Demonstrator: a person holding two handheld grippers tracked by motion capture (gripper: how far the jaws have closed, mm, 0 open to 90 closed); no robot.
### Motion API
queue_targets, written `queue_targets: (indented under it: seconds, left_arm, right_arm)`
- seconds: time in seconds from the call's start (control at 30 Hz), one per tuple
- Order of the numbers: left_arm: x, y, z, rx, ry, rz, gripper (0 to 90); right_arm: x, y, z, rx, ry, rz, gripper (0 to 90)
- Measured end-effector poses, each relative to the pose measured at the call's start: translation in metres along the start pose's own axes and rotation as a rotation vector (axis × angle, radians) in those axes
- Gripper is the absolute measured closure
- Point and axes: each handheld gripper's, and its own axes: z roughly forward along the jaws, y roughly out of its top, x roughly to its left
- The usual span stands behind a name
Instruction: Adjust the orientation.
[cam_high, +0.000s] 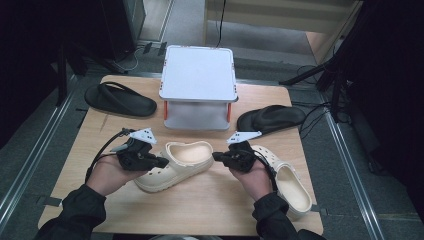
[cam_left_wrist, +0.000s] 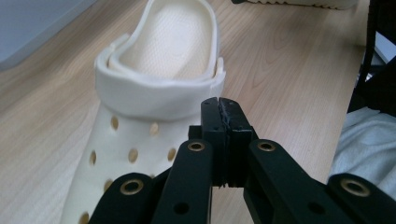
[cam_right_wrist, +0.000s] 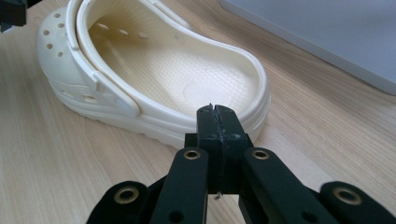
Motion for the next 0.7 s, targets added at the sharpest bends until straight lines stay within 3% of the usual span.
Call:
queue_targets:
  seconds: [0.4, 0.7]
  left_arm:
    - [-0.004, -0.034, -0.006, -0.042, 0.057, -0.059, 90.0]
    - [0.005, -0.051, 0.004, -0.015, 0.07, -0.109, 90.0]
  right_arm:
    - [-0.004, 0.014, 0.015, -0.018, 0.013, -0.011, 90.0]
    - [-0.004, 0.017, 0.028, 0.009, 0.009, -0.021, 90.0]
